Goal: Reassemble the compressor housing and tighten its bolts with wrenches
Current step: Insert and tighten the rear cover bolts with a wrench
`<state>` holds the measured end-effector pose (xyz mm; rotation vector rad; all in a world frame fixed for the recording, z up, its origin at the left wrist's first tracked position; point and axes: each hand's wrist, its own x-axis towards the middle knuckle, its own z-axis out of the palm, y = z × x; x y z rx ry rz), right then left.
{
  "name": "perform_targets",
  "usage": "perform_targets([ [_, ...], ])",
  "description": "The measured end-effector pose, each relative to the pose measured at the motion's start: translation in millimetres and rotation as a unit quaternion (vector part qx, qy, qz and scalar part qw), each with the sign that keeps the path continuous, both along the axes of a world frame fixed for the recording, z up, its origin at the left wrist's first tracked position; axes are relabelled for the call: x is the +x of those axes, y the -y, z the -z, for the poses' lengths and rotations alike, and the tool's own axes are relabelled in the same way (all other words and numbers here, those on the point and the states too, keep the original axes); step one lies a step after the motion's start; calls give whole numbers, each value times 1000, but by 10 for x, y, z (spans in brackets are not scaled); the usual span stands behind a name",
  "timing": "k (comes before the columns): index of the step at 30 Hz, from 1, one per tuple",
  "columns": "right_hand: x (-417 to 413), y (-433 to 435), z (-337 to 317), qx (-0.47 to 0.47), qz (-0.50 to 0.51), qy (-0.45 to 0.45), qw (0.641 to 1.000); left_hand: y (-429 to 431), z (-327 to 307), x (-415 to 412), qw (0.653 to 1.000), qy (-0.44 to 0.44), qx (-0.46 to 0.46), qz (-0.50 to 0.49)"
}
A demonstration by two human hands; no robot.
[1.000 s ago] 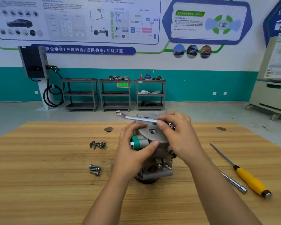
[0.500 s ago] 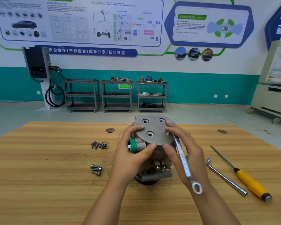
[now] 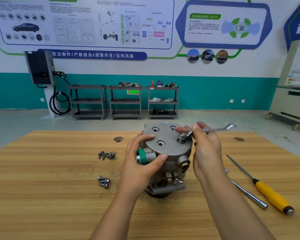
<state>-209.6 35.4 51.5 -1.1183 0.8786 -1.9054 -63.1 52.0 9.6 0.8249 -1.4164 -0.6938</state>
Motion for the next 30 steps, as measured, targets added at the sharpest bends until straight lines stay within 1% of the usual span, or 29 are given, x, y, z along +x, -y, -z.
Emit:
perform_targets([
  [2, 5, 50, -71, 22, 5, -50, 998, 0, 0, -2, 1000, -1, -2, -2],
  [6, 22, 123, -124, 45, 31, -109, 992, 5, -2, -20, 1000, 7, -7, -8],
  [9, 10, 138, -127, 47, 29, -132, 990, 9, -8, -28, 1000, 12, -6, -12],
  [14, -45, 109, -158, 55, 17, -145, 988, 15, -8, -26, 1000, 10, 3, -8],
  [19, -88, 130, -254, 63, -32, -215, 974, 3, -19, -28, 1000, 7, 7, -7],
  [25, -65, 136, -269, 38, -38, -269, 962, -4, -39, -27, 1000, 12, 6, -8],
  [28, -57, 137, -265, 33, -32, -273, 961, -4, -39, -31, 1000, 14, 1, -13],
  [30, -60, 150, -256, 43, -25, -260, 964, -7, -38, -34, 1000, 18, -2, -21],
])
